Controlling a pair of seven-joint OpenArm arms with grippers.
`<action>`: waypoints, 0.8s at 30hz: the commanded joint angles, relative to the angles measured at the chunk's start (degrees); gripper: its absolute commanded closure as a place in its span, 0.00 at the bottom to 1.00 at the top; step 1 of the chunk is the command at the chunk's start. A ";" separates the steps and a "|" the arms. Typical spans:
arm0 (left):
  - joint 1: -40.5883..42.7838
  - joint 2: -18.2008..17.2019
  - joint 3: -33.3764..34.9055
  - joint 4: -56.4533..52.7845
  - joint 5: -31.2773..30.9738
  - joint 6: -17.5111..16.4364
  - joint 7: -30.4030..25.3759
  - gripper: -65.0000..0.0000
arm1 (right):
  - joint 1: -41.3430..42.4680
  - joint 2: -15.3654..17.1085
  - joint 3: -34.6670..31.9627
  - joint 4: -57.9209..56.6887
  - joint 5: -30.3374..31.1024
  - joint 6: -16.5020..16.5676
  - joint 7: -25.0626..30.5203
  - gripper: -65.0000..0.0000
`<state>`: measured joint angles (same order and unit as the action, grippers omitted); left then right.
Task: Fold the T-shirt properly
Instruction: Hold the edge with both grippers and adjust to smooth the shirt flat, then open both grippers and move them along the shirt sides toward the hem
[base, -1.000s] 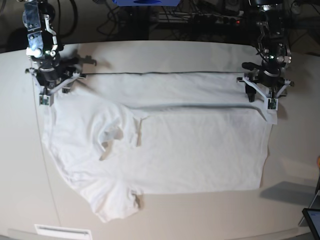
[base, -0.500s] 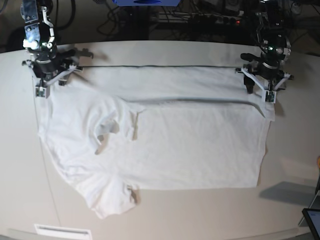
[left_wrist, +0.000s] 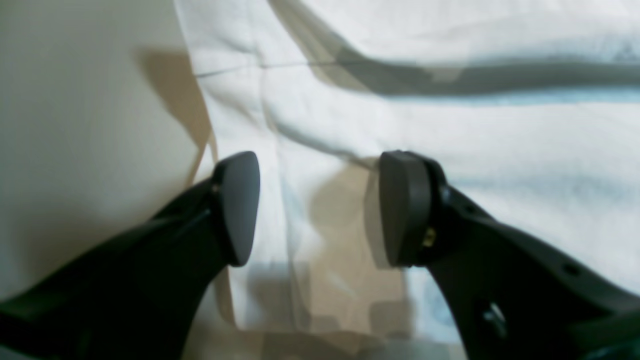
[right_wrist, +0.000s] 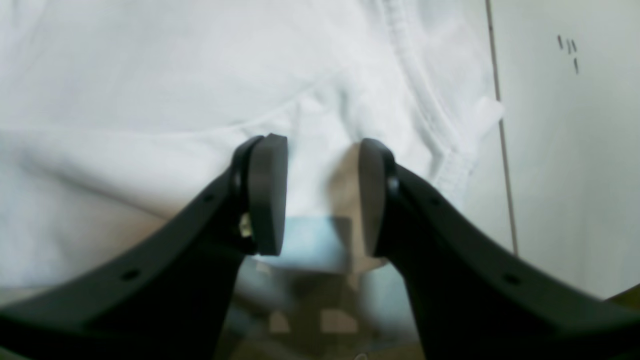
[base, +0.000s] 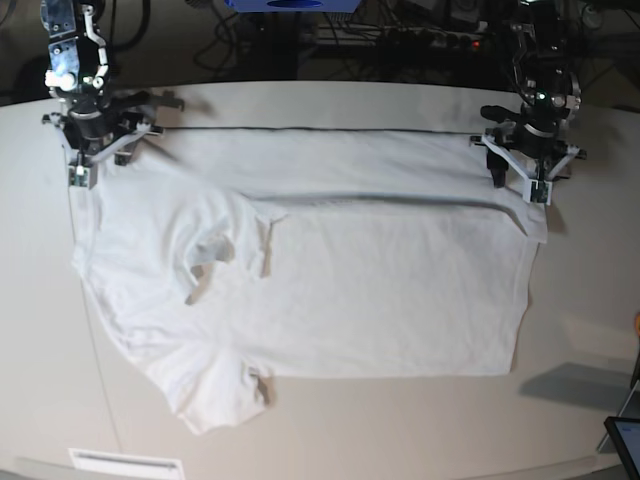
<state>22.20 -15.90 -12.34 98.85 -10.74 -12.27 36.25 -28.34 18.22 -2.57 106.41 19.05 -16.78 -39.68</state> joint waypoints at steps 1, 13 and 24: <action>1.06 -0.76 -0.37 1.06 0.24 0.18 0.28 0.44 | -2.04 0.46 0.24 -0.34 -0.37 -0.76 -4.85 0.65; 1.76 -0.58 -3.71 3.09 -0.11 0.18 0.19 0.44 | -0.89 0.46 0.24 -0.26 -0.37 -0.76 -4.67 0.65; 0.00 -0.58 -6.08 9.06 -0.20 0.10 0.54 0.43 | 4.21 0.46 0.24 7.57 -0.37 -0.76 -5.29 0.65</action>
<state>22.94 -15.70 -18.02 106.52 -10.61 -12.49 38.17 -24.49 17.98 -2.63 113.03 19.14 -17.43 -46.04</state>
